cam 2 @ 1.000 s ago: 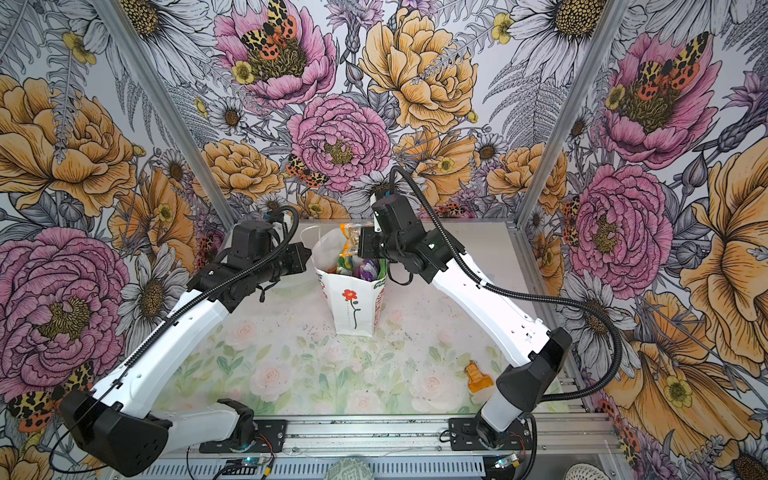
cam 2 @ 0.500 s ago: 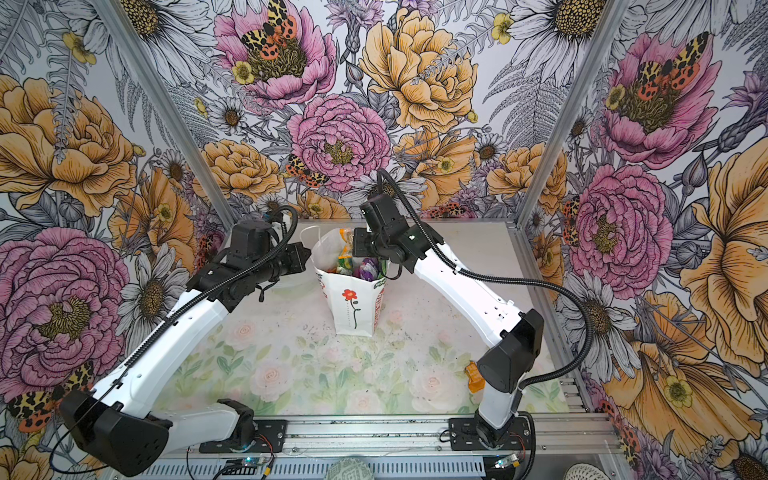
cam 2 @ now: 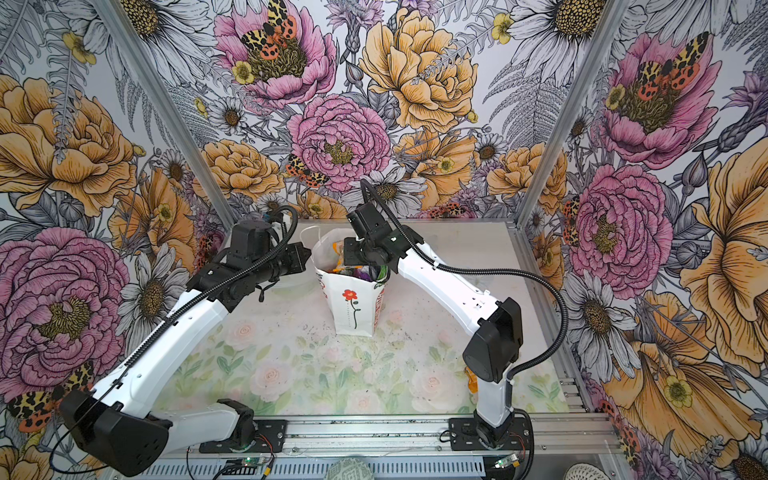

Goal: Place the snacks into the paper bag
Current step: 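Lower the wrapped snack into the paper bag with the right gripper, then open the right gripper to release the snack and raise it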

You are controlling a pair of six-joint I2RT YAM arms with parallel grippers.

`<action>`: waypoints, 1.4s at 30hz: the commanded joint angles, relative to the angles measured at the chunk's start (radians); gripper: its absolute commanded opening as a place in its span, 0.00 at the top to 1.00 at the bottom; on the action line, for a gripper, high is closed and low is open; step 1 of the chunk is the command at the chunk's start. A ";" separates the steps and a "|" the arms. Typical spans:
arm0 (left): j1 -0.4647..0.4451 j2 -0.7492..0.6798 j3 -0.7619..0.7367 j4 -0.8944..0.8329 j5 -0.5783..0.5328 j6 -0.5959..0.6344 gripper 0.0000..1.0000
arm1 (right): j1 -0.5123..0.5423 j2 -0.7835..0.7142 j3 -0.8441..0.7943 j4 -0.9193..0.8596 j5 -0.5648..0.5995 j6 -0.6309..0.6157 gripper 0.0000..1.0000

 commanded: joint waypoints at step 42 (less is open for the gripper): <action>0.023 -0.023 0.041 0.070 0.006 -0.010 1.00 | -0.044 -0.431 -0.146 0.001 0.099 -0.040 0.63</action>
